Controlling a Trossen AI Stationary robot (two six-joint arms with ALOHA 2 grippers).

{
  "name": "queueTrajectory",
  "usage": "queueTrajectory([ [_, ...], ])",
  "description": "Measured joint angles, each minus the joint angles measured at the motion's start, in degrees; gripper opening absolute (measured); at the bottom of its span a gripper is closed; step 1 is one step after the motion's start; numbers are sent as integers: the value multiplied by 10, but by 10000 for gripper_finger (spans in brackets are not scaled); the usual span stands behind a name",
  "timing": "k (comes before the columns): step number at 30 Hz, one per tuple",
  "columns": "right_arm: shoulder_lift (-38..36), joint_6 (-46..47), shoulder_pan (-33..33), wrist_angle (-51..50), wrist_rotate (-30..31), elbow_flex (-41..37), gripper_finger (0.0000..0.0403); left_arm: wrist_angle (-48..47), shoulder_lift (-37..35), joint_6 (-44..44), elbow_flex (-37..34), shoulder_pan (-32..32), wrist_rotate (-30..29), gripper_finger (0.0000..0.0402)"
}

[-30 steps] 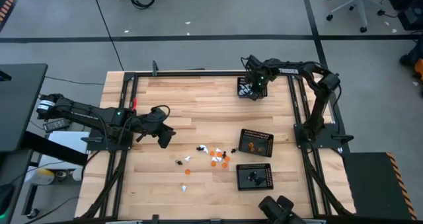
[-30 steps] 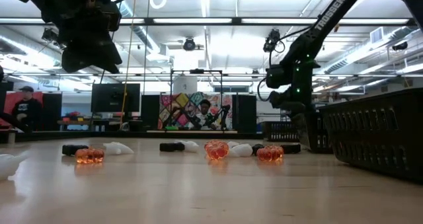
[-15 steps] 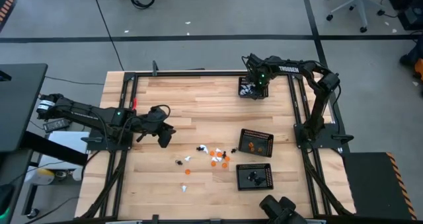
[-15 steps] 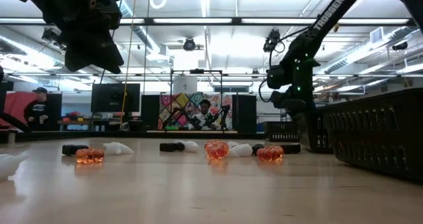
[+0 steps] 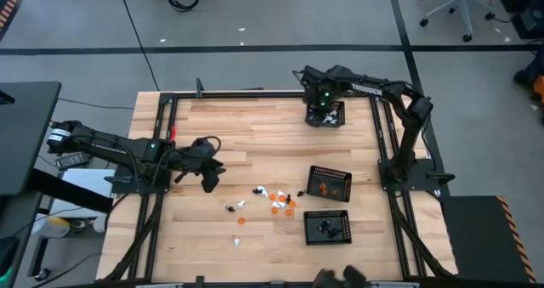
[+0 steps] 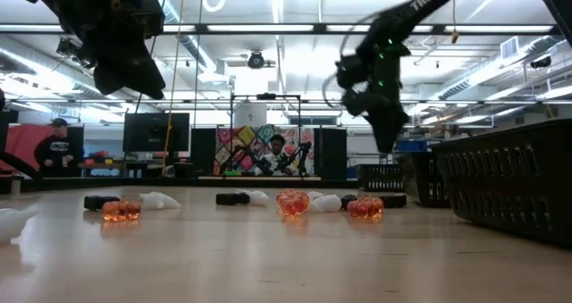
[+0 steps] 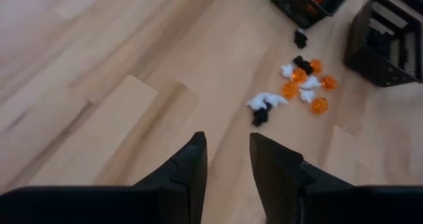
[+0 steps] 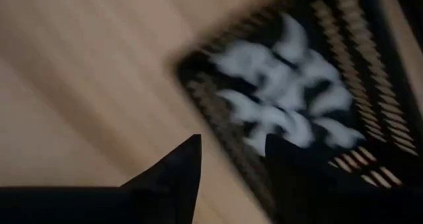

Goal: Sort Halloween decoration
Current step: Put the orange pumpkin toy into the center black bin

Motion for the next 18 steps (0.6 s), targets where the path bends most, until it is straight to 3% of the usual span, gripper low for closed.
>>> queueTrajectory([
  [6,-1,58,108,20,-7,37,172,-1,0,5,0,0,49,123],
  [18,-3,148,333,112,-18,26,172,-22,0,65,0,0,54,123],
])
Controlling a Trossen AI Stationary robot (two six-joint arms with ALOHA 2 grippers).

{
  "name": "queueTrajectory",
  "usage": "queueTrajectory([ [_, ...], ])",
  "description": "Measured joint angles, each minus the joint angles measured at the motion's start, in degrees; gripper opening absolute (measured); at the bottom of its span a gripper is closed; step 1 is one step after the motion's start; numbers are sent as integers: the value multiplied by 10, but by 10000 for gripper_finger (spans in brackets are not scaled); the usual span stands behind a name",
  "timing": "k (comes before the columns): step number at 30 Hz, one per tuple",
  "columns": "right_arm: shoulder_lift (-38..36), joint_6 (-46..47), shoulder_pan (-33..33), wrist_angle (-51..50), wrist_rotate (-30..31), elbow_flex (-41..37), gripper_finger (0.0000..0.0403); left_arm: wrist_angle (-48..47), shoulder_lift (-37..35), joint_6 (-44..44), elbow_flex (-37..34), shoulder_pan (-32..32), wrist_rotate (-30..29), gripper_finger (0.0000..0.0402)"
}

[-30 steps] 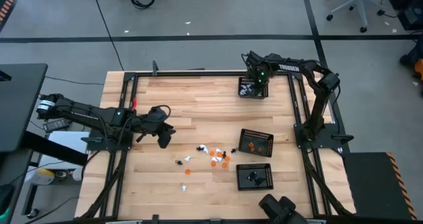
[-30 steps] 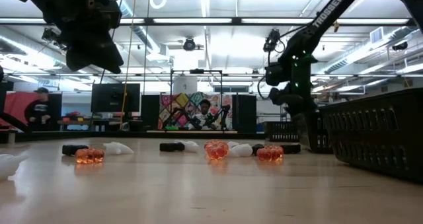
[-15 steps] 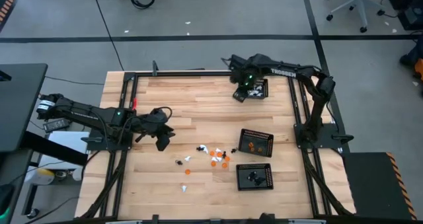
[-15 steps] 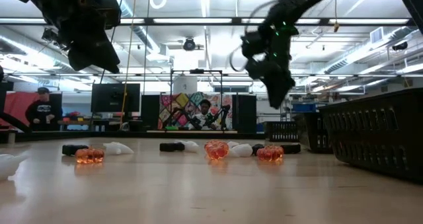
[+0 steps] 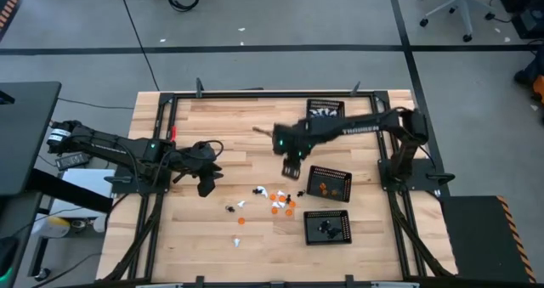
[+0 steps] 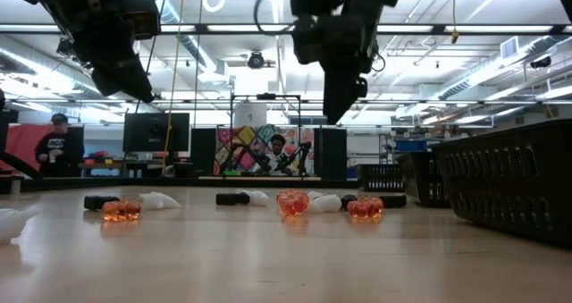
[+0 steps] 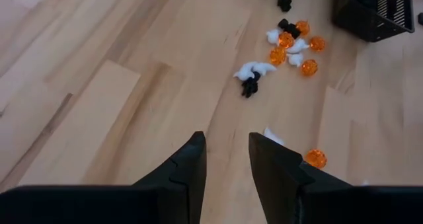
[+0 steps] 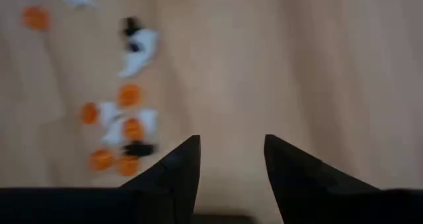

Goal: Sort Halloween decoration
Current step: Put the orange pumpkin toy into the center black bin

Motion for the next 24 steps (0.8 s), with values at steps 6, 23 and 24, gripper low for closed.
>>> queueTrajectory([
  [6,43,77,86,16,-28,-1,172,0,0,14,0,0,0,123],
  [23,131,43,241,54,46,50,172,-44,0,39,0,0,0,123],
  [24,140,42,245,54,47,50,172,-45,0,41,0,0,0,123],
])
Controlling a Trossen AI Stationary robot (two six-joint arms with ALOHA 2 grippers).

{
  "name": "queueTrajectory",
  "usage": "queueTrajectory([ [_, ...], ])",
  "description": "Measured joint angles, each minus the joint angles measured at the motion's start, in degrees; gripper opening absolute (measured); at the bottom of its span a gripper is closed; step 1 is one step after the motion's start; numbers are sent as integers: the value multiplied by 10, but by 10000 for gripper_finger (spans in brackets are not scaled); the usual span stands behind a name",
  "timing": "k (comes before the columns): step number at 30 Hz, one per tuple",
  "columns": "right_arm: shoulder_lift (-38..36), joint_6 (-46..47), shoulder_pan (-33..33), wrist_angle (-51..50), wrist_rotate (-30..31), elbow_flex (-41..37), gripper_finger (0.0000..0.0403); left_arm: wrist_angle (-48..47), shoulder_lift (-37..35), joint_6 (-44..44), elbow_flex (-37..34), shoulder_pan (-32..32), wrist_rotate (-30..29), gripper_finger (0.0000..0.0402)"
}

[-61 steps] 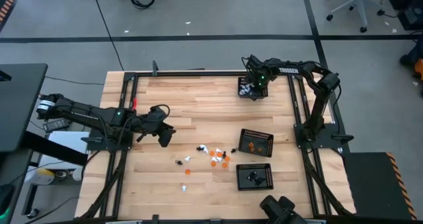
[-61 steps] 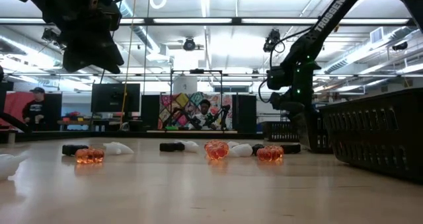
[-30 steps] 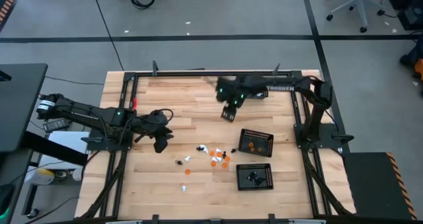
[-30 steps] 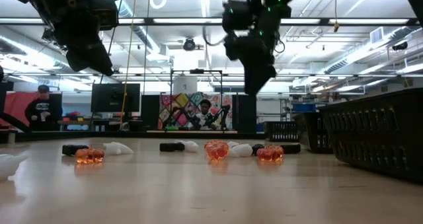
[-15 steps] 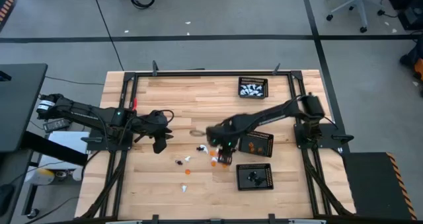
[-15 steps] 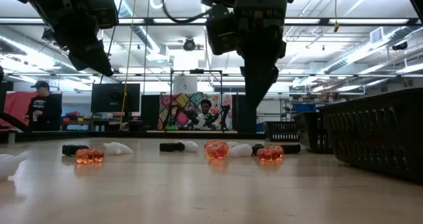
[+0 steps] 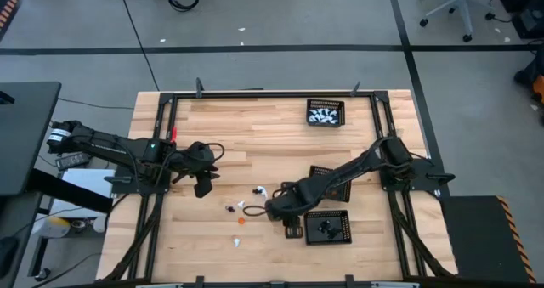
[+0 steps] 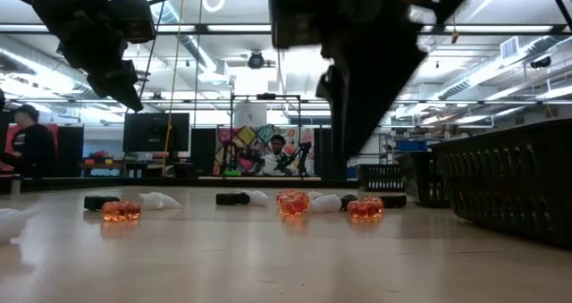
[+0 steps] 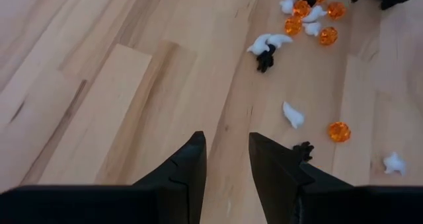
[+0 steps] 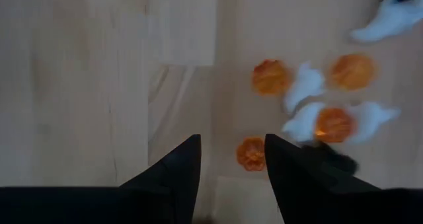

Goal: Sort Halloween decoration
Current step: Put the orange pumpkin toy into the center black bin

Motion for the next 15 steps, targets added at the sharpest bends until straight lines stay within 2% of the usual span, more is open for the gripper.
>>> queueTrajectory([
  [6,19,-18,4,22,-21,0,189,0,0,9,0,0,0,123],
  [11,20,-37,4,9,11,0,217,0,0,11,0,0,0,123],
  [15,25,-60,4,9,12,-6,226,0,0,11,0,0,0,123],
])
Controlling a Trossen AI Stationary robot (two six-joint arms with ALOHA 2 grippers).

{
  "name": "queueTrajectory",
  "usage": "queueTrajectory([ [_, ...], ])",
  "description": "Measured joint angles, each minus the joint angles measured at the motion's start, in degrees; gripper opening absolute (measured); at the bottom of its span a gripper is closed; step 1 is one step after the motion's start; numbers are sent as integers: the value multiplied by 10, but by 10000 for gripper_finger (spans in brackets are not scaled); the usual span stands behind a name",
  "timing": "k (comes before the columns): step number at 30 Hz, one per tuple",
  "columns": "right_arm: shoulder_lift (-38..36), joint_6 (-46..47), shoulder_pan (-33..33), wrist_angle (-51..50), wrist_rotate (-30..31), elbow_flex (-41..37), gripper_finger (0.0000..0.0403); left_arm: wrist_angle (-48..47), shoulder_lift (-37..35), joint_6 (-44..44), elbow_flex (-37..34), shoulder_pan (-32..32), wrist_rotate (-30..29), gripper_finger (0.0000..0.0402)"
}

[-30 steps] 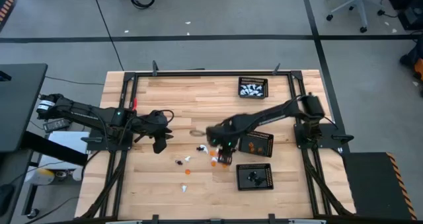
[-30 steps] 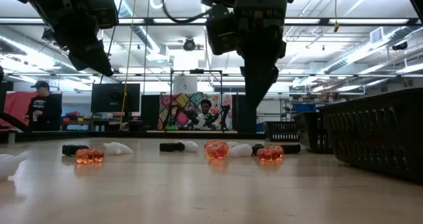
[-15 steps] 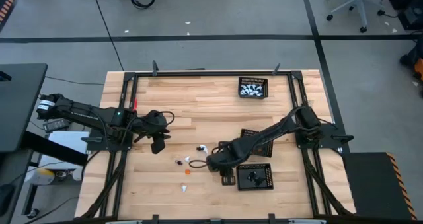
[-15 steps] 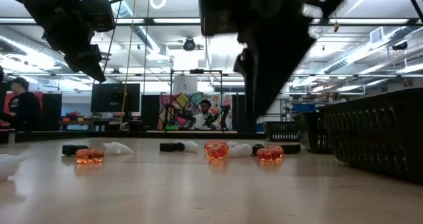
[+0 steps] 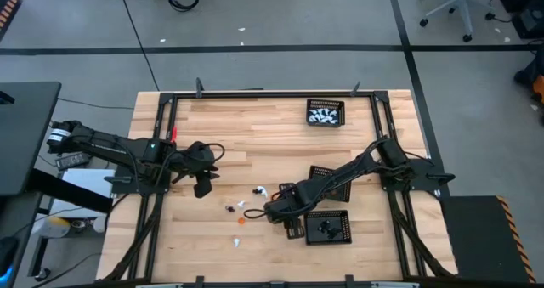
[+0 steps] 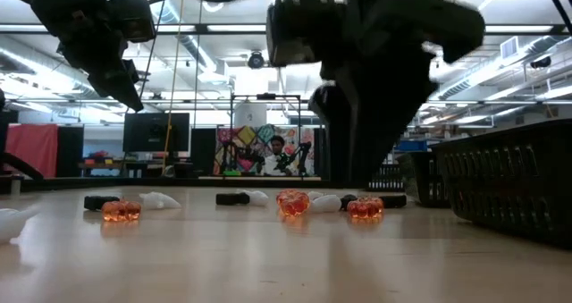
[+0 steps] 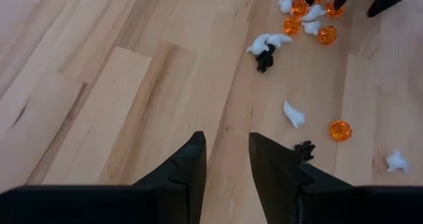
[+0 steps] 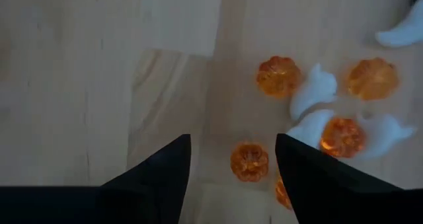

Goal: Sort Halloween decoration
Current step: Put the orange pumpkin toy into the center black bin

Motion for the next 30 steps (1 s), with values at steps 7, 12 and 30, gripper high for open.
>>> queueTrajectory([
  [7,23,-33,0,5,0,-10,208,0,0,0,0,0,0,123],
  [12,21,-54,1,8,14,-19,189,-2,0,-6,0,0,0,123],
  [30,20,-77,-4,-3,-1,-25,100,-5,0,-5,0,0,0,123],
])
